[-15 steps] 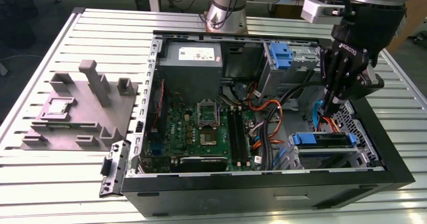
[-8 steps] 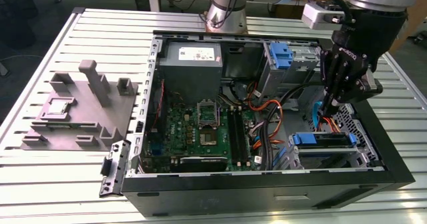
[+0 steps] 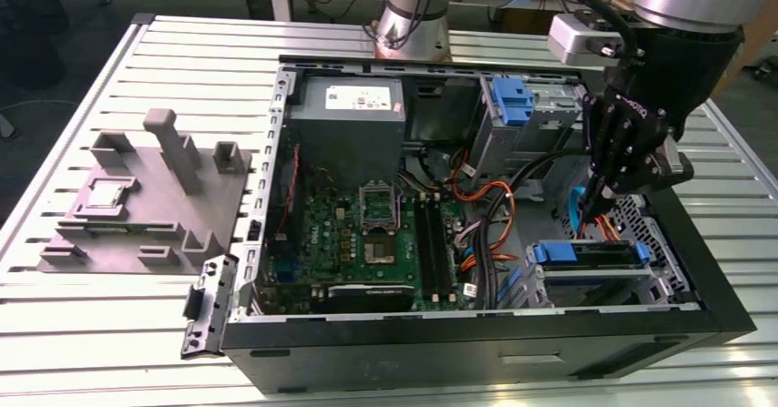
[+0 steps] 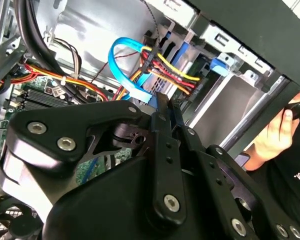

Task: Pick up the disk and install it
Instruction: 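Insert the second disk wire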

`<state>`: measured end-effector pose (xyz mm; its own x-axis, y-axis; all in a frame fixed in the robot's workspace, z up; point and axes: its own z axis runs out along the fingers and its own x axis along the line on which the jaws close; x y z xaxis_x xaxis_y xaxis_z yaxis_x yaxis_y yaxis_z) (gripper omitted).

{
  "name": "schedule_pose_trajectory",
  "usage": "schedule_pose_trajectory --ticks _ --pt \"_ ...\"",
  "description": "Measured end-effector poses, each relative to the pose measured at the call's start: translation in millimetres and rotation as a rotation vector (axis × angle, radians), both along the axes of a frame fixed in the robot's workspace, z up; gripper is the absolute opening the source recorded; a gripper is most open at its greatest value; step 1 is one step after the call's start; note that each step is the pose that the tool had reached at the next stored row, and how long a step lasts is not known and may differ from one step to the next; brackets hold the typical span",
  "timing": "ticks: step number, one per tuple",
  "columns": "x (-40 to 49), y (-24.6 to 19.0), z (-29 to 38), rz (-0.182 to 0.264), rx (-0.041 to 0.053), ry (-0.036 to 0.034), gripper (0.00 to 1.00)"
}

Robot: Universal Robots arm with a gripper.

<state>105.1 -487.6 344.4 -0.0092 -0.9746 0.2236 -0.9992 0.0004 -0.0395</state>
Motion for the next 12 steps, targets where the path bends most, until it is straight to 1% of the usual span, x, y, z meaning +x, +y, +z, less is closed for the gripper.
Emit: schedule_pose_trajectory --ticks 3,5,9,12 --pt "-2.2 -0.2 0.0 0.001 0.0000 -0.0123 0.16" --pt "-2.4 -1.2 -0.4 0.004 0.0017 -0.0180 0.16" --pt "-2.5 -5.3 -1.6 0.006 0.0166 -0.0280 0.16" --pt "-2.9 -10.5 -2.5 0.007 0.0213 -0.0324 0.16"
